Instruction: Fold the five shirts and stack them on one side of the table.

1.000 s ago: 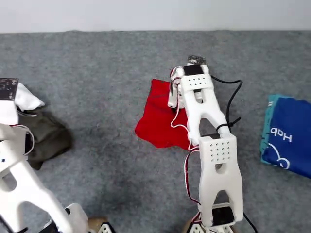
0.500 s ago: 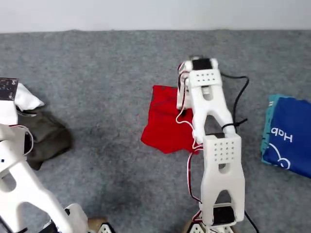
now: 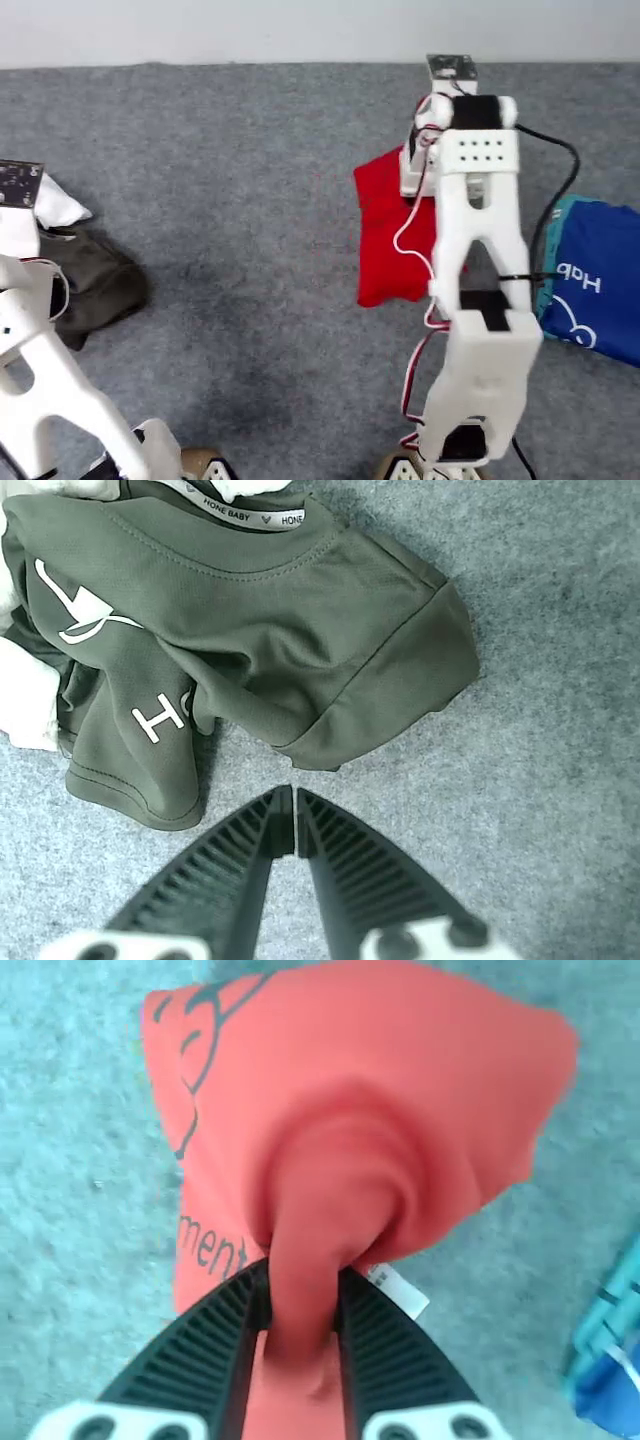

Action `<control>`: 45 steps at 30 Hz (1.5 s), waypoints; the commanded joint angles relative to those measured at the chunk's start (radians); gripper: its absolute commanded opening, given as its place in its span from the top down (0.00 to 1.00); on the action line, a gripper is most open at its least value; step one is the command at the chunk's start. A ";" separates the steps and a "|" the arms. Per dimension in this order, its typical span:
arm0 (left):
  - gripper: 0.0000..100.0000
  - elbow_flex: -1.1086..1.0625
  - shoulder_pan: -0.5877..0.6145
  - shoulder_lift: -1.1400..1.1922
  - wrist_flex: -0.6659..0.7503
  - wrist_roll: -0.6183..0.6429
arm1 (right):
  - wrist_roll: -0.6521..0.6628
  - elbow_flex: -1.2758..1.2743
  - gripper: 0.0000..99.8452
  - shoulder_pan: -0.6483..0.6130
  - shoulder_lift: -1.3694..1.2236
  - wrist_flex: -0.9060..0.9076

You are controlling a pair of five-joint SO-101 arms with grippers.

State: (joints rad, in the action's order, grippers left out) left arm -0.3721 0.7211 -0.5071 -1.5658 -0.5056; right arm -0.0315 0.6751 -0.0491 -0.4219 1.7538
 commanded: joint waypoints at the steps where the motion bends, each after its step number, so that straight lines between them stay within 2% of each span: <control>1: 0.98 0.015 -0.005 -0.026 0.018 -0.012 | 0.060 -0.034 0.99 0.088 0.185 0.042; 10: 0.98 0.015 -0.005 -0.026 0.018 -0.011 | 0.226 -0.101 0.99 0.312 0.354 0.041; 23: 0.98 0.015 -0.005 -0.034 0.011 -0.009 | 0.434 -0.101 0.99 0.578 0.354 0.024; 34: 0.98 0.012 -0.005 -0.034 -0.003 -0.011 | 0.474 -0.100 0.99 0.751 0.125 -0.157; 39: 0.98 0.012 -0.005 -0.034 -0.003 -0.011 | 0.555 -0.095 0.99 0.780 0.002 -0.251; 41: 0.98 0.010 -0.005 -0.034 -0.003 -0.011 | 0.594 -0.092 0.95 0.796 -0.027 -0.289; 45: 0.98 0.010 -0.005 -0.032 -0.003 -0.011 | 0.617 -0.091 0.79 0.826 -0.019 -0.311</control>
State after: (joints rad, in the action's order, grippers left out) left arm -0.3721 0.7227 -0.5071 -1.5658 -0.5071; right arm 0.5700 0.5662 0.7503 -0.4664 1.4653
